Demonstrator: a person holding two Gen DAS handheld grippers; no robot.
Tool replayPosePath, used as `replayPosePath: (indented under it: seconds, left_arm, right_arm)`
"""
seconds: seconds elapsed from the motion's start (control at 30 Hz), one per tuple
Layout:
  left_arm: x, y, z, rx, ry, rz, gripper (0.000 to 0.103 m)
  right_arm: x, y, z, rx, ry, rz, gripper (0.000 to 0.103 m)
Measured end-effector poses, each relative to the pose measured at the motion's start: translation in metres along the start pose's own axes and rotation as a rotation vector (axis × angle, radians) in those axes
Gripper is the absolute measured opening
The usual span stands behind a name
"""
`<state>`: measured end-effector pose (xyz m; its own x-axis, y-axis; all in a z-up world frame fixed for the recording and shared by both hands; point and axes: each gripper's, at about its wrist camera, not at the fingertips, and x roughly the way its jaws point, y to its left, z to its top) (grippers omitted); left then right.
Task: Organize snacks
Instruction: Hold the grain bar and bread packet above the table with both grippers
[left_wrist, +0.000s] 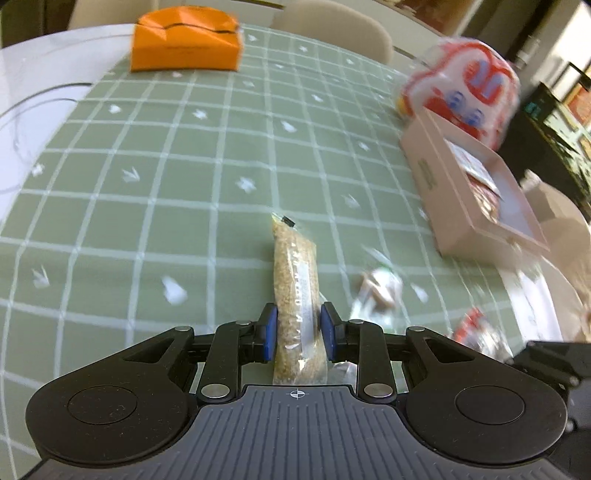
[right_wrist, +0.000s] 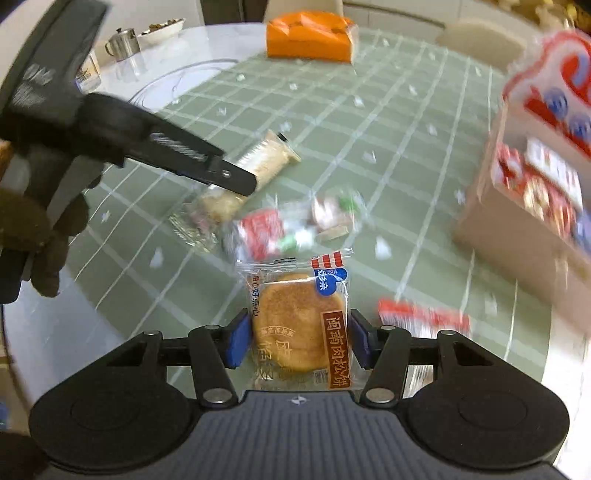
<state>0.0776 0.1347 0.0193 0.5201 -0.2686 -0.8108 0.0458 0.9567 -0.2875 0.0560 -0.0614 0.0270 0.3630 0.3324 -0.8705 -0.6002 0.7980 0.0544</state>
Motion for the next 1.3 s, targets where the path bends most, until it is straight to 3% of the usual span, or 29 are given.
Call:
replayPosePath:
  seconds: [0.07, 0.17, 0.4, 0.5, 0.63, 0.97, 1.03, 1.3]
  left_arm:
    - [-0.002, -0.014, -0.010, 0.032, 0.015, -0.024, 0.030]
    - [-0.001, -0.036, -0.022, 0.086, 0.036, -0.039, 0.030]
    - [0.008, -0.084, -0.038, 0.213, 0.076, -0.064, 0.030]
    - [0.016, -0.093, -0.041, 0.210, 0.095, -0.057, 0.031]
    - [0.020, -0.104, -0.040, 0.231, 0.103, -0.027, 0.032]
    - [0.020, -0.115, -0.044, 0.192, 0.093, 0.043, 0.032]
    - [0.019, -0.112, -0.044, 0.163, 0.090, 0.040, 0.030]
    - [0.010, -0.116, -0.058, 0.136, 0.112, 0.020, 0.030]
  right_arm:
    - [-0.008, -0.004, -0.016, 0.016, 0.024, -0.005, 0.054]
    - [-0.012, -0.013, -0.030, 0.020, 0.037, -0.088, 0.055]
    - [-0.023, -0.049, -0.042, 0.134, -0.021, -0.213, 0.055]
    - [-0.025, -0.061, -0.048, 0.161, -0.049, -0.240, 0.058]
    - [-0.020, -0.077, -0.057, 0.229, -0.085, -0.243, 0.078]
    - [-0.019, -0.079, -0.077, 0.251, -0.180, -0.243, 0.091]
    - [-0.018, -0.079, -0.079, 0.244, -0.183, -0.236, 0.098]
    - [-0.017, -0.075, -0.089, 0.247, -0.235, -0.250, 0.103]
